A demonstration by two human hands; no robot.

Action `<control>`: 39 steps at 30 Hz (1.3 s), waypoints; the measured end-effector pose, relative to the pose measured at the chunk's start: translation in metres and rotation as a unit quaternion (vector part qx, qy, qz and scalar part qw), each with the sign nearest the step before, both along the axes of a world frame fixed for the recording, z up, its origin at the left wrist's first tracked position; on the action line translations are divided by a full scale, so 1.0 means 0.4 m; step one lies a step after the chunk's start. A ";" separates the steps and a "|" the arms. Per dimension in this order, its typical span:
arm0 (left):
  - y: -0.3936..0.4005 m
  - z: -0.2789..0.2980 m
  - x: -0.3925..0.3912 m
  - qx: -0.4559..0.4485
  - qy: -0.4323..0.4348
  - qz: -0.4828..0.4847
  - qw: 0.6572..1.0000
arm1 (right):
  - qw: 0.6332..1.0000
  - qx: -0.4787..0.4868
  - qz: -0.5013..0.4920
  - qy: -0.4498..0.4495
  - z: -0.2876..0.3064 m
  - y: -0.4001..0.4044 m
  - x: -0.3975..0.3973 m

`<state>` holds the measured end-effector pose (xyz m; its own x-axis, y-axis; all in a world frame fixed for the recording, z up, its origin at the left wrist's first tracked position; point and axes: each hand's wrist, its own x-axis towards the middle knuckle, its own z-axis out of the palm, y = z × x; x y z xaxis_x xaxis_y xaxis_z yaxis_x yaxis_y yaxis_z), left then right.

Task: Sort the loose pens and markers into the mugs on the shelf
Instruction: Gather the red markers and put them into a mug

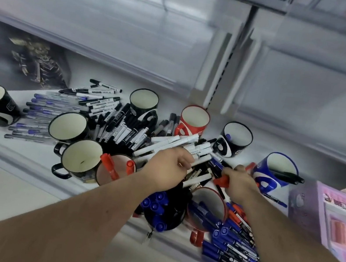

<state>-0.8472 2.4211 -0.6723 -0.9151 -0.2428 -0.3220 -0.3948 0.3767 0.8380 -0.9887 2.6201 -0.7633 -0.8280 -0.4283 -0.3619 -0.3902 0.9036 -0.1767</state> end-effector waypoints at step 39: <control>0.096 0.146 0.010 0.004 0.318 -0.121 0.940 | 0.953 -0.297 -0.018 -0.051 0.503 -0.038 0.284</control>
